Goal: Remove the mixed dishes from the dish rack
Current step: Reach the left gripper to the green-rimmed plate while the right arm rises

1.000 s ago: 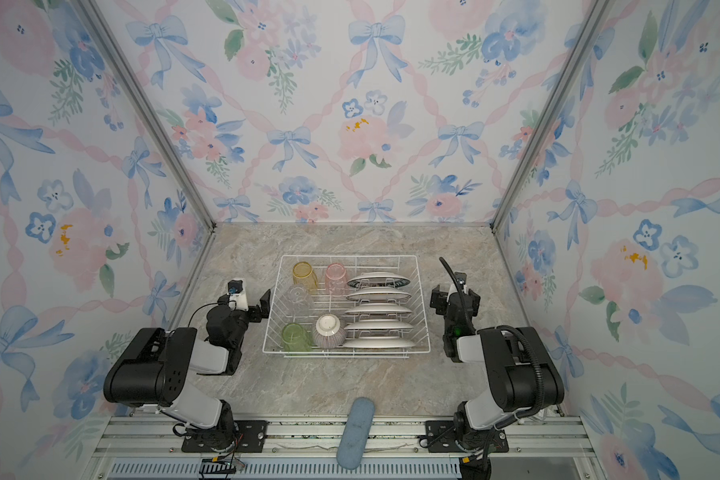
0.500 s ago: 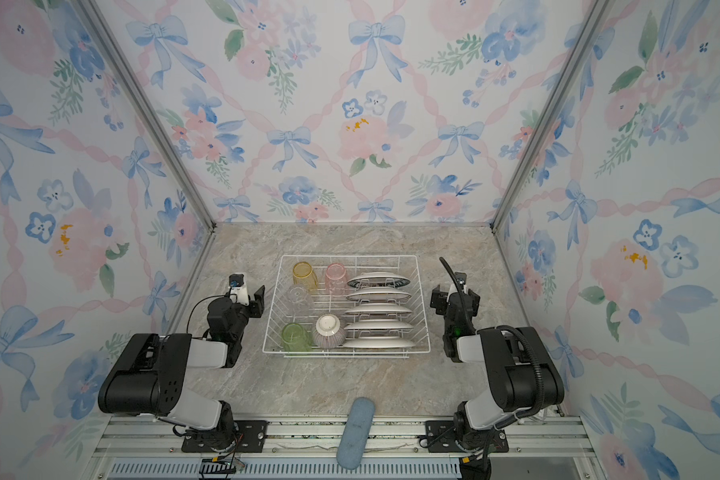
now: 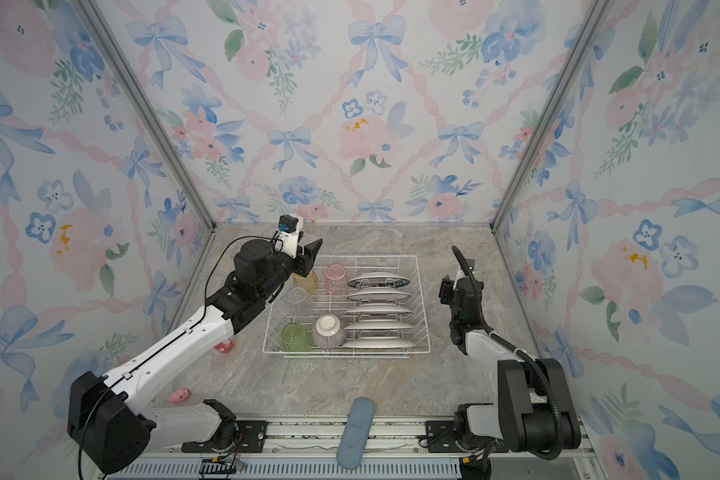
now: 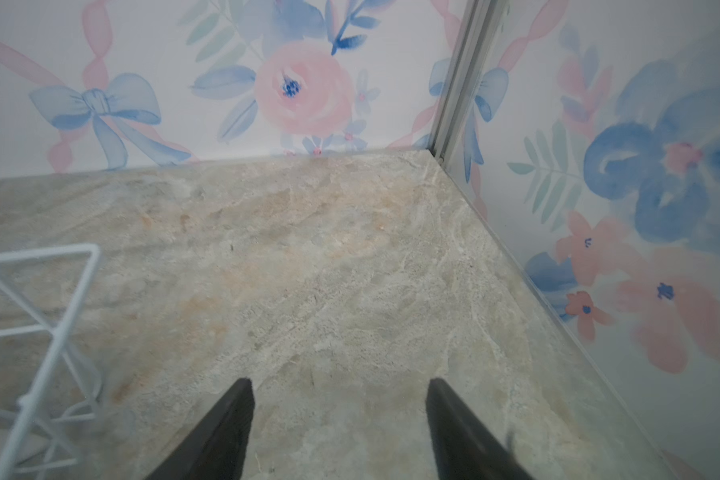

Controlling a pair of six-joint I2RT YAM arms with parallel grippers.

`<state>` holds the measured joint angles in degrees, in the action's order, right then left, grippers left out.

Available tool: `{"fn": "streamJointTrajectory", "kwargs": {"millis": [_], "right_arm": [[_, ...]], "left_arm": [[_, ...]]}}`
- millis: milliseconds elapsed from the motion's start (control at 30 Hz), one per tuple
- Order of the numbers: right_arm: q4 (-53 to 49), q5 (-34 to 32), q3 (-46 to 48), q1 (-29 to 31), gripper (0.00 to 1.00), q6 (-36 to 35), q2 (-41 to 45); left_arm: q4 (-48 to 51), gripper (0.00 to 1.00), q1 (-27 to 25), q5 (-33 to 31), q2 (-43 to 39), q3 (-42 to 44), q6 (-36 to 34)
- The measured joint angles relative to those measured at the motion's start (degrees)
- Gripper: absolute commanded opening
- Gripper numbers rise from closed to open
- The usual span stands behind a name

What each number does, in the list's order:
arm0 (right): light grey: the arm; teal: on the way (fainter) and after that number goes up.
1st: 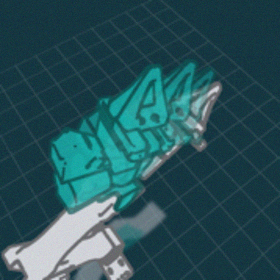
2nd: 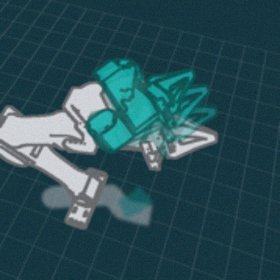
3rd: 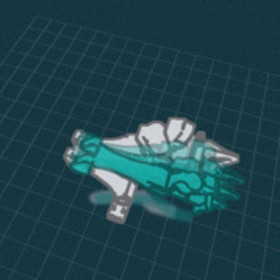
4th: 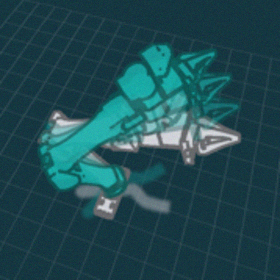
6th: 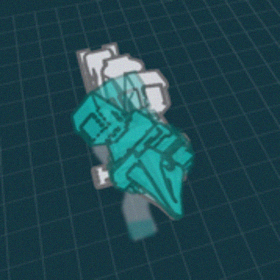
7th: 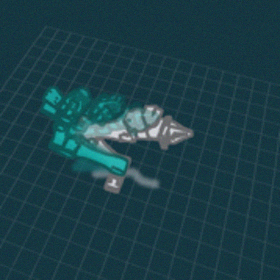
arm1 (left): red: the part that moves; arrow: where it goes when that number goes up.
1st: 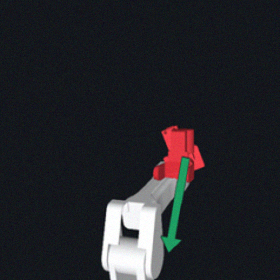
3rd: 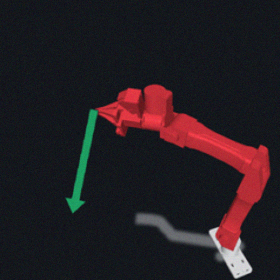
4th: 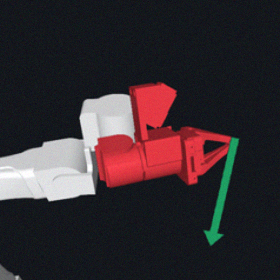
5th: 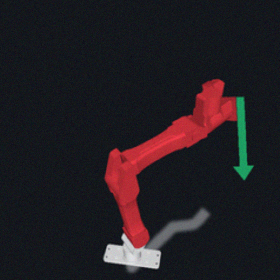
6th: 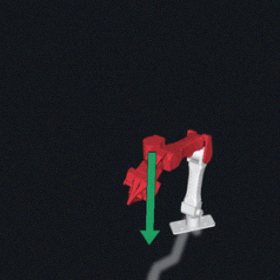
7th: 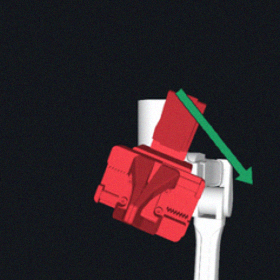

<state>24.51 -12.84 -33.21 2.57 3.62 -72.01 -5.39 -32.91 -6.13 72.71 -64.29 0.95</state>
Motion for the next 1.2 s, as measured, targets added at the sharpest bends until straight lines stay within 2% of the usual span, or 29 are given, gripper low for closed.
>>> {"fn": "streamJointTrajectory", "kwargs": {"millis": [167, 267, 300, 467, 600, 667, 967, 1200], "right_arm": [[-23.93, 9.33, -16.92, 0.24, 0.65, 4.66, 11.02], [-35.74, 14.69, -22.05, 1.49, 0.66, 6.12, 16.41], [-39.63, 16.15, -23.19, 2.19, 0.67, 6.45, 17.70], [-52.00, 20.65, -25.57, 3.76, 0.69, 7.58, 19.50], [-56.48, 22.01, -26.29, 4.28, 0.69, 8.26, 18.21], [-57.75, 22.58, -26.82, 4.63, 0.69, 8.41, 17.22], [-60.65, 23.61, -28.50, 5.46, 0.71, 8.39, 16.37], [-61.07, 23.61, -29.31, 5.46, 0.72, 8.39, 17.03]], "left_arm": [[12.41, 0.43, -3.67, 3.45, 3.17, -13.11, -3.56], [18.05, 0.24, -4.72, 6.34, 5.70, -18.01, -5.70], [19.54, 0.22, -4.87, 6.99, 6.56, -18.99, -6.67], [24.68, 0.25, -7.37, 6.75, 11.41, -20.61, -13.00], [26.86, 0.27, -12.11, 2.95, 16.92, -22.32, -20.00], [27.56, 0.34, -13.53, 2.38, 19.74, -23.85, -22.36], [29.29, 0.38, -14.10, -2.05, 29.66, -33.92, -29.18], [31.82, 0.43, -14.80, -1.79, 33.77, -37.31, -33.11]]}}
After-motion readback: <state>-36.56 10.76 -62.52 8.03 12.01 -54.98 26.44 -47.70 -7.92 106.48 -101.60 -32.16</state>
